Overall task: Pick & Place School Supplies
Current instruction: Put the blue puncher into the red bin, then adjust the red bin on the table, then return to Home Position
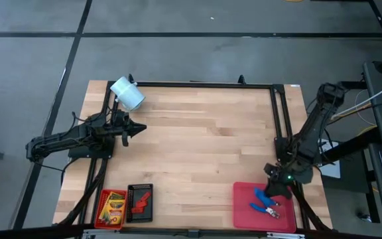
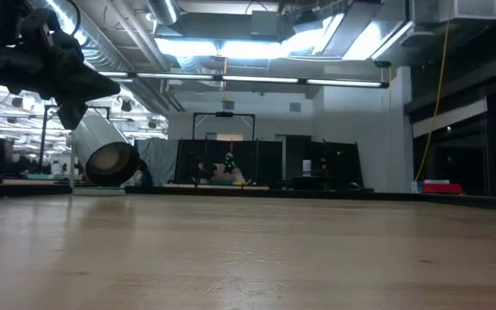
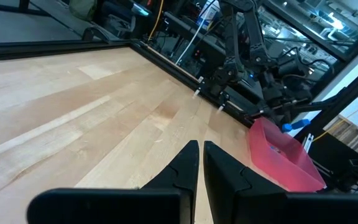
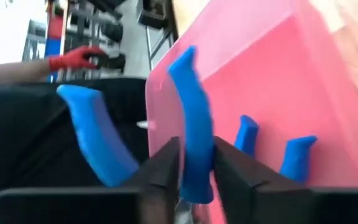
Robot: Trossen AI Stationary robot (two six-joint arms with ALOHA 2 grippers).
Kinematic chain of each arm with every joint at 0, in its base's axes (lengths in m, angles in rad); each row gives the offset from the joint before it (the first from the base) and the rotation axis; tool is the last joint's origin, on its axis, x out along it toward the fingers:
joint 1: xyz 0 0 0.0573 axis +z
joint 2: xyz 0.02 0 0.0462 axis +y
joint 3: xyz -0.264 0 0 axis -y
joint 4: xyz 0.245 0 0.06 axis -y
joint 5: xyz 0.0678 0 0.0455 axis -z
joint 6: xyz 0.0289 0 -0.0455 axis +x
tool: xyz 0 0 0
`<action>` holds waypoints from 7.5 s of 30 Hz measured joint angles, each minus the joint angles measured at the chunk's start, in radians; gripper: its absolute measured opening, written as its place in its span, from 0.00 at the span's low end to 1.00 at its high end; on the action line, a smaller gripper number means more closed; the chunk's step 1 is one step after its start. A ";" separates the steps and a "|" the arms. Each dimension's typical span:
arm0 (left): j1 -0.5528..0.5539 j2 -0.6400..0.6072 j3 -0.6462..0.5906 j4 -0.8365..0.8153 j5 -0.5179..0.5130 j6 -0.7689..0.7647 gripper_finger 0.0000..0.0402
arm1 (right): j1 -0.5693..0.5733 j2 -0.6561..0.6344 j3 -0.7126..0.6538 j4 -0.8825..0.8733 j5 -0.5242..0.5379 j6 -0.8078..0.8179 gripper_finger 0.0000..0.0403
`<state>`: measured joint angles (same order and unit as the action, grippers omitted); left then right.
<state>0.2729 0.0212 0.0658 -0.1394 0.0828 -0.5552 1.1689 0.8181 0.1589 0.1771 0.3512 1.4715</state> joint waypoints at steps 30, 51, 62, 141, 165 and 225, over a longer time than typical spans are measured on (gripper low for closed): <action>0.000 0.000 0.000 0.000 0.000 0.000 0.05 | -0.923 0.000 0.001 0.019 -0.434 -0.973 0.46; 0.000 0.000 0.000 0.001 0.000 0.000 0.05 | -1.106 -0.031 -0.114 0.104 -0.105 -1.014 0.37; 0.000 0.000 0.000 0.001 0.000 0.000 0.05 | -1.023 -0.031 -0.081 -0.165 -0.345 -0.817 0.02; -0.001 -0.002 -0.001 0.003 -0.003 0.000 0.05 | -0.381 0.170 -0.040 0.367 0.169 -0.765 0.00; -0.001 0.002 0.000 0.001 -0.003 0.000 0.05 | -1.340 -0.065 -0.119 0.534 -0.769 -1.273 0.00; -0.001 0.006 0.000 0.001 -0.012 0.000 0.05 | -0.935 -0.818 -0.142 -0.009 -0.340 -1.549 0.00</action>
<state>0.2722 0.0269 0.0662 -0.1387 0.0711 -0.5549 0.2335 -0.0002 0.0170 0.1679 0.0115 -0.0771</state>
